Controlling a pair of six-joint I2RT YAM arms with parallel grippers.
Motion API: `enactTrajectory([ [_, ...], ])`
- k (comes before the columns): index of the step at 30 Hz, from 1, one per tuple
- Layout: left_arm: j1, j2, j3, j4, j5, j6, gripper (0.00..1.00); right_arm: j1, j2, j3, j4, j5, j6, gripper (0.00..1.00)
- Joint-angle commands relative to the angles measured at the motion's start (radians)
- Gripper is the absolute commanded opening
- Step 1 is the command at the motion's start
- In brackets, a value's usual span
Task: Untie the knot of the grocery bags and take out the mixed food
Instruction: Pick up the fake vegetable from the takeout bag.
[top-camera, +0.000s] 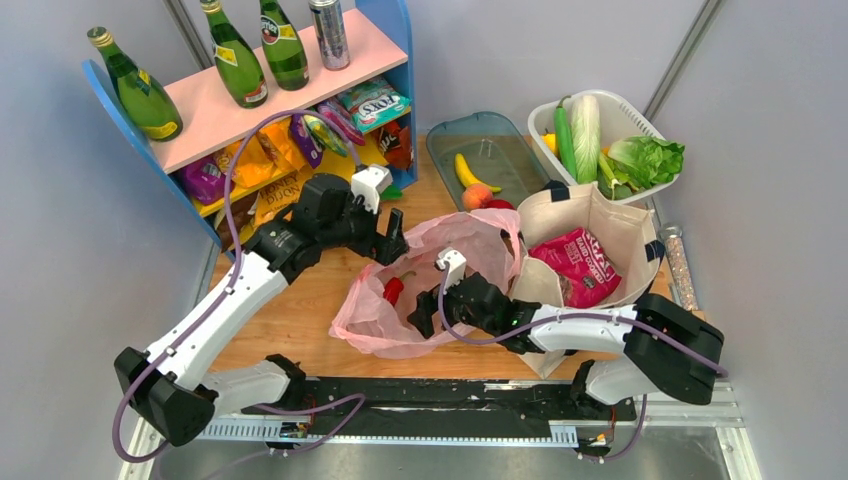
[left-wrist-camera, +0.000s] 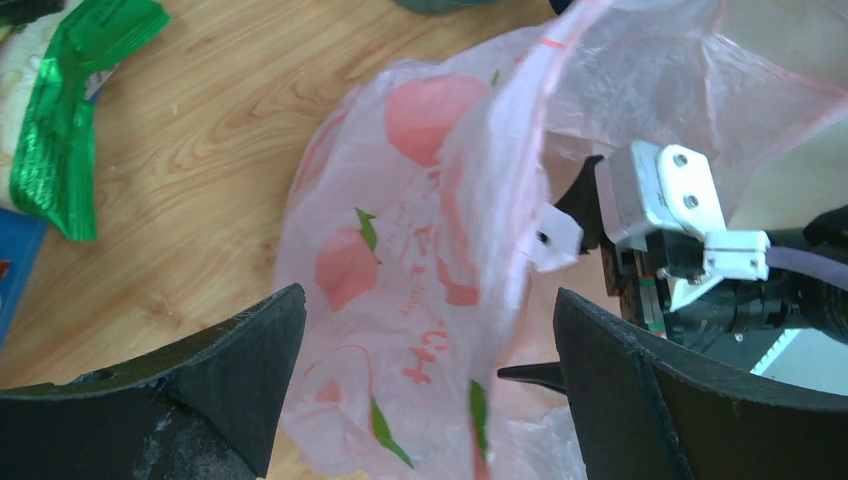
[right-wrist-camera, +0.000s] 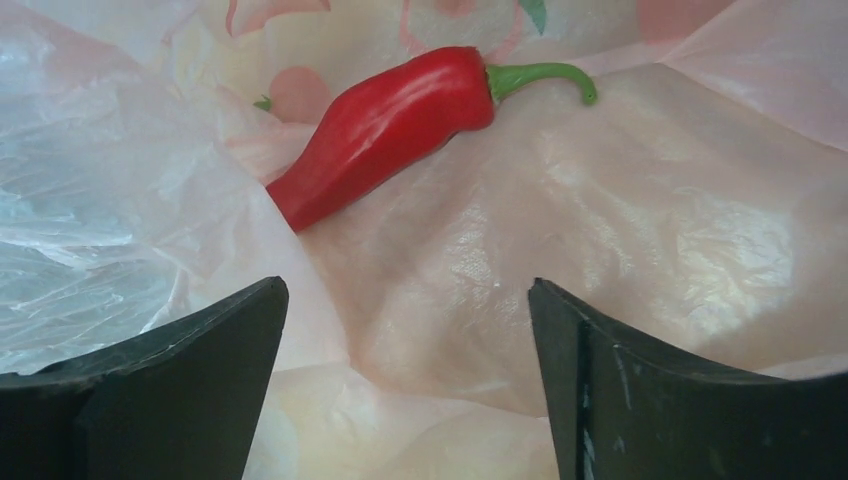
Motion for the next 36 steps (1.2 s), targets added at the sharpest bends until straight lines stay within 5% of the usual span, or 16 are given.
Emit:
enactTrajectory([
  [1,-0.052,0.003,0.004,-0.004,0.022,0.044,1.0,-0.012,-0.034,0.041,0.001,0.042,-0.018,0.93],
  [6,-0.129,0.049,-0.018,-0.03,-0.131,0.073,0.95,-0.018,-0.1,0.078,-0.053,0.025,-0.042,0.97],
  [8,-0.135,0.056,-0.025,-0.027,-0.159,0.079,0.66,-0.018,-0.163,0.112,-0.121,0.04,-0.044,0.98],
  [10,-0.136,0.046,-0.03,-0.007,-0.187,0.082,0.13,-0.017,-0.24,0.159,-0.199,0.053,-0.06,1.0],
  [12,-0.136,0.018,-0.043,0.031,-0.208,0.093,0.0,-0.018,-0.319,0.214,-0.275,0.047,-0.102,1.0],
  [20,-0.136,-0.043,-0.026,0.083,-0.243,0.228,0.0,-0.042,-0.452,0.483,-0.503,0.164,-0.277,1.0],
  [25,-0.135,-0.069,-0.044,0.09,-0.243,0.303,0.0,-0.171,-0.405,0.603,-0.554,0.229,-0.361,1.0],
  [30,-0.134,-0.122,-0.089,0.112,-0.25,0.335,0.0,-0.341,-0.361,0.638,-0.633,0.168,-0.341,1.0],
  [36,-0.133,-0.174,-0.154,0.148,-0.252,0.355,0.0,-0.394,-0.375,0.582,-0.658,0.055,-0.273,1.0],
])
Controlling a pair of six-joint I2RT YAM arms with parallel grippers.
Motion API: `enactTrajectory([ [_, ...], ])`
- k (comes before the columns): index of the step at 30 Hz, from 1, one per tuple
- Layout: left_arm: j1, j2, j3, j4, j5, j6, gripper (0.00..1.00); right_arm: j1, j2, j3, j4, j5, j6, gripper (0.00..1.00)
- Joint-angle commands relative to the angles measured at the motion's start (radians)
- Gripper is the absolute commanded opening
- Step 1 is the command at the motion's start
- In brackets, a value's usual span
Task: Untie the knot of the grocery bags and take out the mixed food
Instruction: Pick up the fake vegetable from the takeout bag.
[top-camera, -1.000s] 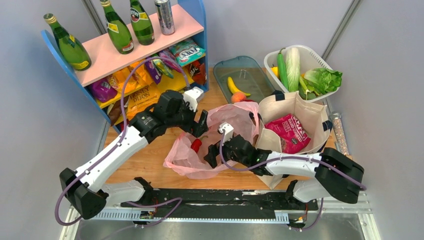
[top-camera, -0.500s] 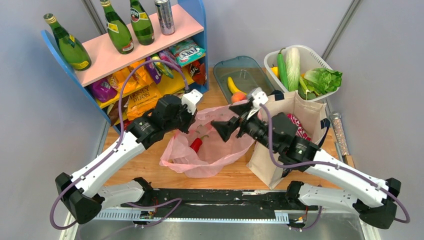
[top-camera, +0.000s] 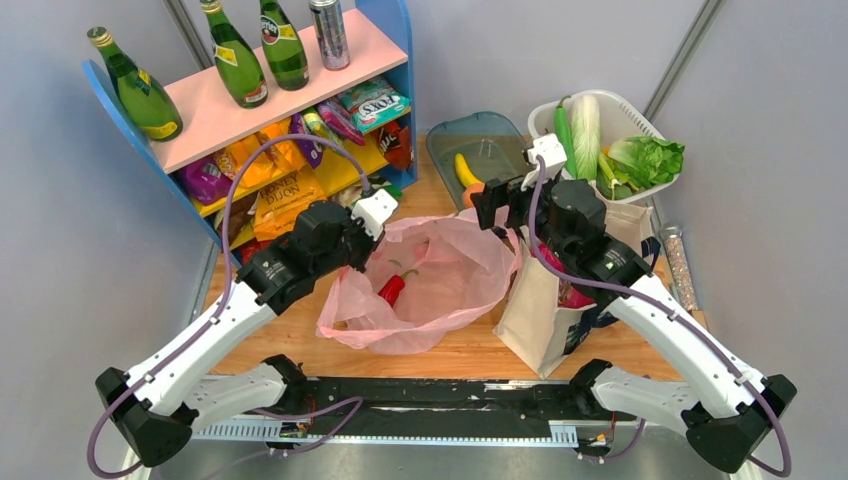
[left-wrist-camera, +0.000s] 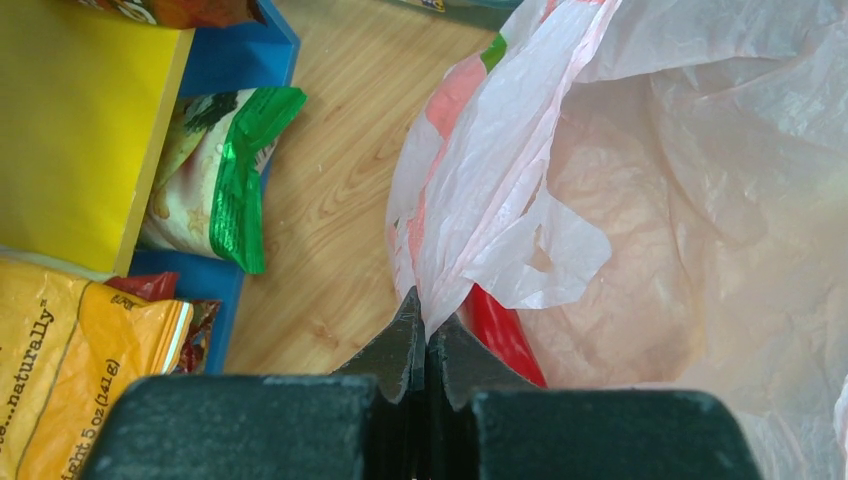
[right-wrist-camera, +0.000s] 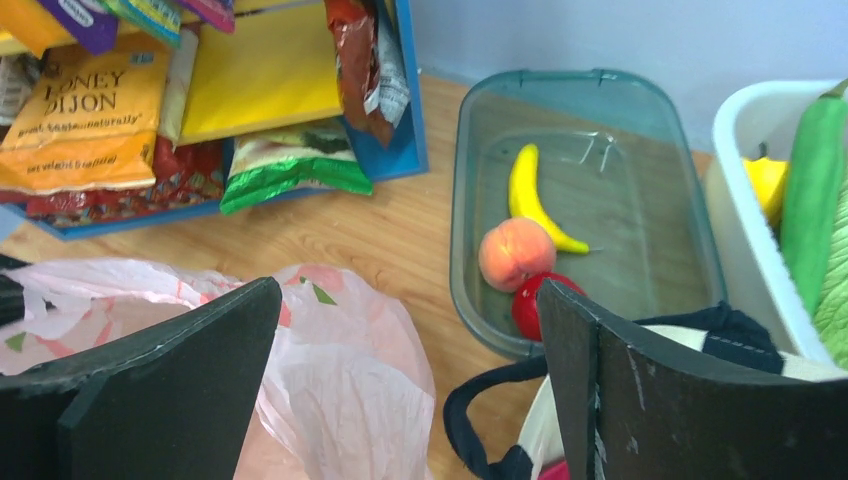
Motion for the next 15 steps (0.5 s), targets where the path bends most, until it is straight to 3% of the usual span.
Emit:
enactTrajectory([
  [1,0.003,-0.037,-0.034,0.062,-0.002,0.04,0.0,-0.007,-0.016,-0.029,-0.031,-0.089,0.044,1.0],
  [5,0.003,-0.044,-0.045,0.067,-0.009,0.042,0.0,-0.007,-0.001,-0.061,-0.039,-0.103,0.079,1.0],
  [11,0.002,-0.04,-0.036,0.063,-0.027,0.038,0.0,-0.007,-0.047,-0.088,-0.041,-0.253,0.123,1.0],
  [12,0.002,-0.039,-0.035,0.065,-0.027,0.036,0.0,-0.008,-0.051,-0.097,-0.041,-0.279,0.125,0.96],
  [15,0.003,-0.028,-0.019,0.092,-0.025,0.038,0.0,-0.007,-0.052,-0.098,-0.042,-0.326,0.129,0.39],
])
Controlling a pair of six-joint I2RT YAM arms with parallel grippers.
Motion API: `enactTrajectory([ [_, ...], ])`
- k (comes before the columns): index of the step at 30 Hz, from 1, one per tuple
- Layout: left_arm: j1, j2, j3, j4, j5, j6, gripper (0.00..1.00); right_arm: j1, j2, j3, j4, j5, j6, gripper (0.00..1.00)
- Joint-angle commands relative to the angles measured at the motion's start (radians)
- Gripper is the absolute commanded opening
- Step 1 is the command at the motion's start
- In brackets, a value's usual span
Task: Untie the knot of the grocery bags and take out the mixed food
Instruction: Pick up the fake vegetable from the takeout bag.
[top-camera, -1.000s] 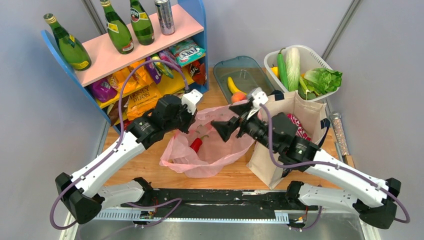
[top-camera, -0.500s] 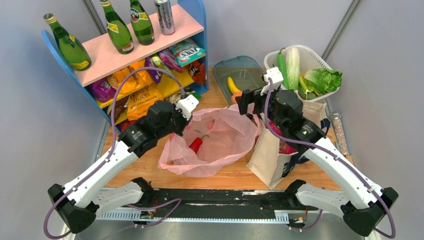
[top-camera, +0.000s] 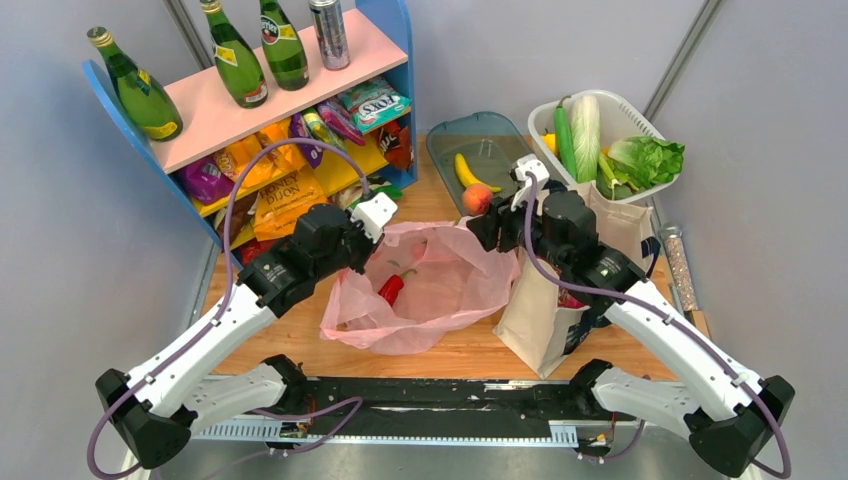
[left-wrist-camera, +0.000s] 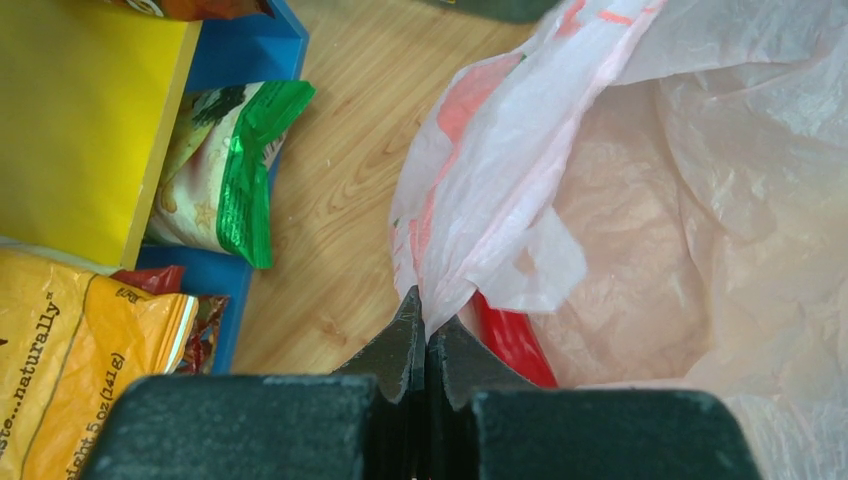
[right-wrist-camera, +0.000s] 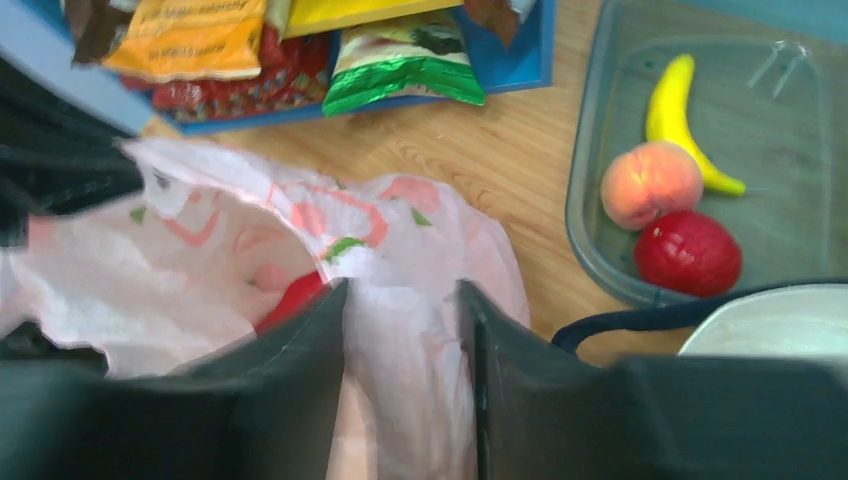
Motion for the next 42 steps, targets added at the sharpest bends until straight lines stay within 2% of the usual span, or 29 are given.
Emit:
enactTrajectory([
  [1,0.003,0.005,0.035,0.08,0.002,0.019,0.0,-0.001,-0.025,0.013,0.011,-0.117,0.033,0.15],
  [2,0.003,0.021,0.058,0.1,0.007,0.03,0.0,-0.001,-0.02,0.044,0.014,-0.13,0.025,0.05],
  [3,0.003,0.032,0.076,0.109,0.02,0.037,0.0,-0.001,-0.016,0.074,0.017,-0.142,0.01,0.0],
  [7,0.004,0.15,0.22,0.129,0.056,0.088,0.0,0.001,-0.025,0.18,0.062,-0.249,-0.047,0.0],
  [11,0.003,0.179,0.313,0.151,0.102,0.147,0.0,0.036,-0.102,0.143,0.163,-0.419,-0.076,0.0],
  [16,0.004,0.101,0.186,0.188,0.144,0.162,0.0,0.092,-0.175,-0.031,0.201,-0.412,-0.099,0.0],
  [20,0.003,0.042,0.046,0.147,0.171,0.068,0.0,0.098,-0.179,-0.2,0.155,-0.399,-0.066,0.0],
  [27,0.003,-0.082,-0.094,0.086,0.161,-0.117,0.02,0.155,-0.197,-0.268,0.027,-0.396,-0.038,0.0],
  [28,0.003,-0.109,-0.095,0.083,0.159,-0.14,0.17,0.161,-0.199,-0.268,0.023,-0.397,-0.036,0.0],
  [29,0.003,-0.121,-0.091,0.071,0.146,-0.19,0.41,0.167,-0.2,-0.268,0.019,-0.395,-0.032,0.0],
  [30,0.003,-0.144,-0.085,0.058,0.134,-0.218,0.55,0.172,-0.2,-0.269,0.019,-0.39,-0.023,0.0],
  [31,0.003,-0.155,-0.069,0.027,0.102,-0.278,0.73,0.176,-0.199,-0.272,0.019,-0.377,-0.013,0.0],
  [33,0.003,-0.193,-0.039,-0.042,0.04,-0.368,0.88,0.181,-0.194,-0.275,0.024,-0.325,0.016,0.0],
  [35,0.003,-0.233,-0.005,-0.136,-0.059,-0.468,0.97,0.18,-0.186,-0.272,0.033,-0.261,0.04,0.0],
  [37,0.003,-0.261,0.034,-0.251,-0.171,-0.592,0.99,0.18,-0.178,-0.267,0.052,-0.205,0.056,0.0],
  [39,0.003,-0.28,0.056,-0.347,-0.213,-0.705,1.0,0.18,-0.169,-0.265,0.08,-0.177,0.06,0.0],
  [42,0.002,-0.285,0.047,-0.411,-0.178,-0.84,1.0,0.18,-0.157,-0.263,0.126,-0.157,0.063,0.0],
])
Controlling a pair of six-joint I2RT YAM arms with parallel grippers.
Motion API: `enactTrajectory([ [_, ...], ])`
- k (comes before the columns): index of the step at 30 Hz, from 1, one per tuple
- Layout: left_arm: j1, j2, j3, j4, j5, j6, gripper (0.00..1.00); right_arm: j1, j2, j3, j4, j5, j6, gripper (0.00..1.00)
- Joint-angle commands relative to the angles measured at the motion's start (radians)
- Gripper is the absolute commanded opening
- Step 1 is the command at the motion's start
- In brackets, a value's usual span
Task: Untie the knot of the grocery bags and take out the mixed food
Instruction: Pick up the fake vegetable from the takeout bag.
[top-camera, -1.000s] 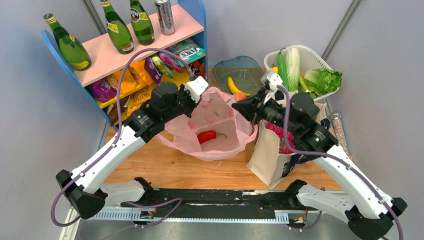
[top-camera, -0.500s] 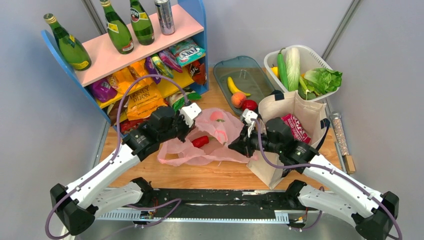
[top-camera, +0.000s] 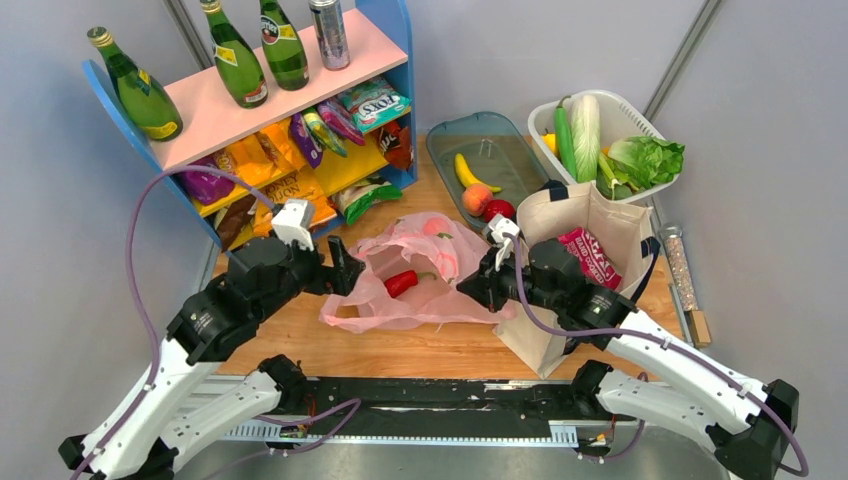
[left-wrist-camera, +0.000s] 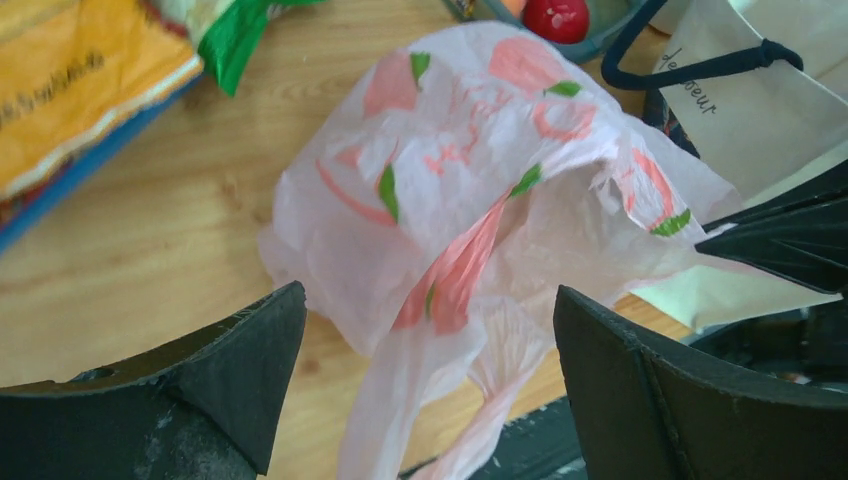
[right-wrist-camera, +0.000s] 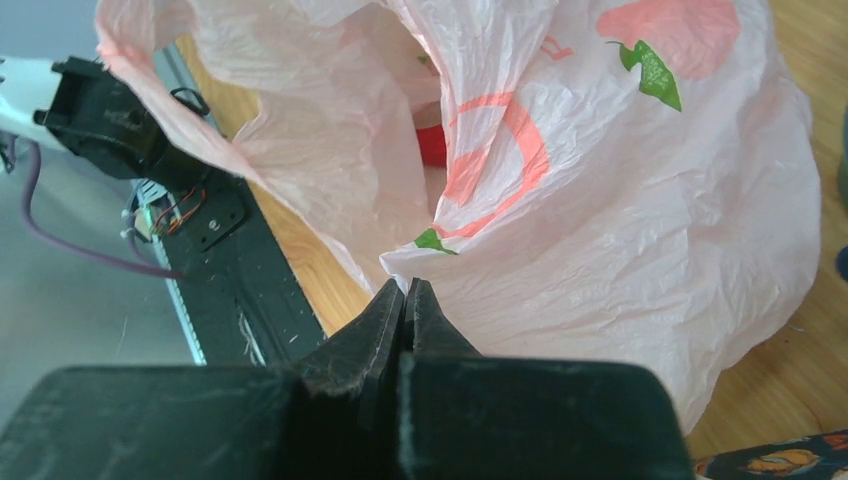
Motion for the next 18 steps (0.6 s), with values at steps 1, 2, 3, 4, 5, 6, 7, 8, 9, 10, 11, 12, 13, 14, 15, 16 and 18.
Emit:
enactTrajectory([
  [1,0.001,-0.002,0.004,-0.164,-0.019,-0.285,1.0,0.003,0.013,0.031,0.12,0.084,0.034,0.0],
  [2,0.001,0.001,-0.02,-0.142,0.03,-0.313,1.0,0.003,0.015,0.03,0.133,0.085,0.036,0.0],
  [3,0.001,0.009,-0.034,-0.117,0.045,-0.323,1.0,0.003,0.017,0.028,0.148,0.083,0.038,0.0],
  [4,0.001,0.013,-0.066,-0.103,0.06,-0.341,1.0,0.004,0.018,0.025,0.164,0.08,0.038,0.0],
  [5,0.001,0.024,-0.082,-0.076,0.064,-0.348,1.0,0.003,0.018,0.021,0.177,0.076,0.04,0.0],
  [6,0.001,0.029,-0.114,-0.054,0.068,-0.356,1.0,0.003,0.016,0.017,0.187,0.072,0.043,0.0],
  [7,0.001,0.037,-0.148,-0.008,0.067,-0.362,1.0,0.004,0.014,0.014,0.192,0.072,0.047,0.0],
  [8,0.002,0.04,-0.164,0.024,0.061,-0.364,1.0,0.003,0.009,0.01,0.199,0.073,0.051,0.0],
  [9,0.002,0.043,-0.198,0.097,0.058,-0.354,1.0,0.004,0.005,0.009,0.202,0.08,0.055,0.0],
  [10,0.002,0.043,-0.215,0.137,0.046,-0.345,0.95,0.003,-0.002,0.012,0.203,0.091,0.059,0.0],
  [11,0.001,0.049,-0.239,0.215,0.04,-0.314,0.89,0.003,-0.009,0.02,0.203,0.101,0.062,0.0],
  [12,0.001,0.053,-0.245,0.254,0.029,-0.292,0.59,0.003,-0.018,0.032,0.203,0.111,0.06,0.0],
  [13,0.001,0.07,-0.246,0.324,0.021,-0.241,0.42,0.003,-0.026,0.045,0.205,0.118,0.055,0.0],
  [14,0.001,0.083,-0.237,0.35,-0.001,-0.21,0.16,0.003,-0.035,0.063,0.206,0.123,0.043,0.0],
  [15,0.002,0.111,-0.206,0.39,-0.01,-0.14,0.07,0.003,-0.041,0.085,0.206,0.124,0.031,0.0],
  [16,0.003,0.13,-0.185,0.406,-0.011,-0.09,0.01,0.003,-0.048,0.108,0.206,0.115,0.017,0.0],
  [18,0.008,0.216,-0.095,0.416,0.023,0.058,0.0,0.003,-0.056,0.149,0.215,0.061,-0.009,0.0],
])
